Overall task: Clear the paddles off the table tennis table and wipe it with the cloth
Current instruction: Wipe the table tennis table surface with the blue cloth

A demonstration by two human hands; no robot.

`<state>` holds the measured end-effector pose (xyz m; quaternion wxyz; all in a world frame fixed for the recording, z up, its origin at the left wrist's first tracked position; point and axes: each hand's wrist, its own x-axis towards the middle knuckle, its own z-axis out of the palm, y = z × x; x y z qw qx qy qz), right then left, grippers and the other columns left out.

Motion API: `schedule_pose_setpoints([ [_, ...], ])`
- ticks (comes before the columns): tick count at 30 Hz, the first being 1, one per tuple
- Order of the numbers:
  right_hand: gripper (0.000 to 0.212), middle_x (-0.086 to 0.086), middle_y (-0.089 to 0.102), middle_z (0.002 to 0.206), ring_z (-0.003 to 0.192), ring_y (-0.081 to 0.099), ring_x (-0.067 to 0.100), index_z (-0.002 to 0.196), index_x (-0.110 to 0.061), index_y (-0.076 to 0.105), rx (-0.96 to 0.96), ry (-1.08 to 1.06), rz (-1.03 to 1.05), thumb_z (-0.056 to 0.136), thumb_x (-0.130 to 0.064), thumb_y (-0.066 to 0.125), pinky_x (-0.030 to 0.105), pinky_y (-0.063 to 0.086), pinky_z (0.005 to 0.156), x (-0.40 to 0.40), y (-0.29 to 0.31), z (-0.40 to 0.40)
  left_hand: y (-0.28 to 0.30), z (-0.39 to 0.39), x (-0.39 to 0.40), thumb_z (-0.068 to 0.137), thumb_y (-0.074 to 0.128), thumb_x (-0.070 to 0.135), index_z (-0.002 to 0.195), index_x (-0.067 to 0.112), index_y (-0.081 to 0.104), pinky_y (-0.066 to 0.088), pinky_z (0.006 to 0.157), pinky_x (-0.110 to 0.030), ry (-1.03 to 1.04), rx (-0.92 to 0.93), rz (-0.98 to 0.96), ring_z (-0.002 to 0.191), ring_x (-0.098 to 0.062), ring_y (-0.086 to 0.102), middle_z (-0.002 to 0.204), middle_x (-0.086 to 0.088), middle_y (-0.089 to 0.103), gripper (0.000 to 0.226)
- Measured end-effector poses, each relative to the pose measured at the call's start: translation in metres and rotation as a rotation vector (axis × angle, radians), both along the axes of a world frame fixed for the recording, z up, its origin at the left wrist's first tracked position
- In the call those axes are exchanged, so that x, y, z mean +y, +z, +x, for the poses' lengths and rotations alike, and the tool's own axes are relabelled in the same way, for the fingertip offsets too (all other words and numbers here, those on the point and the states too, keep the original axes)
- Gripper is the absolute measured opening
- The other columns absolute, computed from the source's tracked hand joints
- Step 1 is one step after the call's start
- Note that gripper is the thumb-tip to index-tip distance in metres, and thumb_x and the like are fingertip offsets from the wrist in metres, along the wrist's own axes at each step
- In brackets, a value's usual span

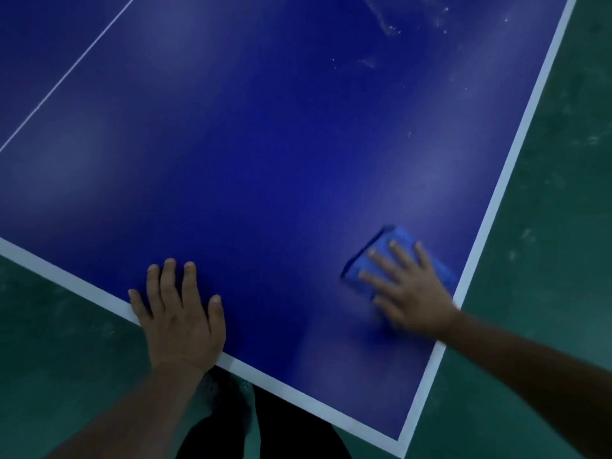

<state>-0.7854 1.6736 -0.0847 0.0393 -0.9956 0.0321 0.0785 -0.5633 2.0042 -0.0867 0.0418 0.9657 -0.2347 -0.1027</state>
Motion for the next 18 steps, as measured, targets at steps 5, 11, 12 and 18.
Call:
schedule_pose_setpoints([
  [5, 0.062, 0.001, 0.023, 0.166, 0.152, 0.015, 0.036, 0.156, -0.033, 0.032, -0.009, -0.757, 0.008, 0.098, -0.055, 0.024, 0.066, 0.01, 0.118, -0.104, 0.009, 0.05, -0.003, 0.001, 0.002, 0.096, 0.026, 0.049, 0.152, 0.005, 0.031, 0.0, 0.121, -0.061, -0.004, -0.017, -0.026, 0.151, -0.034, 0.009, 0.16, -0.019, 0.02, 0.071],
  [11, 0.058, 0.003, 0.026, 0.164, 0.151, 0.019, 0.038, 0.154, -0.032, 0.035, -0.022, -0.75, -0.054, 0.1, -0.05, 0.027, 0.067, 0.014, 0.116, -0.02, 0.005, 0.039, -0.001, 0.0, 0.001, 0.095, 0.027, 0.048, 0.152, 0.007, 0.029, 0.003, 0.12, -0.063, -0.003, -0.029, -0.034, 0.15, -0.036, 0.011, 0.16, -0.02, 0.022, 0.07],
  [12, 0.056, 0.005, 0.03, 0.163, 0.15, 0.022, 0.04, 0.153, -0.03, 0.038, -0.028, -0.679, -0.061, 0.1, -0.047, 0.03, 0.068, 0.017, 0.115, 0.013, 0.004, 0.025, -0.001, 0.0, 0.001, 0.095, 0.027, 0.048, 0.152, 0.008, 0.028, 0.004, 0.12, -0.064, -0.005, -0.036, -0.027, 0.15, -0.037, 0.011, 0.16, -0.02, 0.022, 0.07],
  [18, 0.05, -0.001, 0.027, 0.164, 0.152, 0.018, 0.039, 0.151, -0.041, 0.037, 0.013, 0.054, 0.065, 0.102, -0.05, 0.036, 0.07, 0.013, 0.116, 0.114, -0.002, -0.073, 0.005, -0.012, -0.004, 0.096, 0.021, 0.047, 0.156, 0.007, 0.02, 0.002, 0.122, -0.059, 0.041, -0.013, -0.037, 0.152, -0.036, 0.005, 0.164, -0.02, 0.013, 0.072],
])
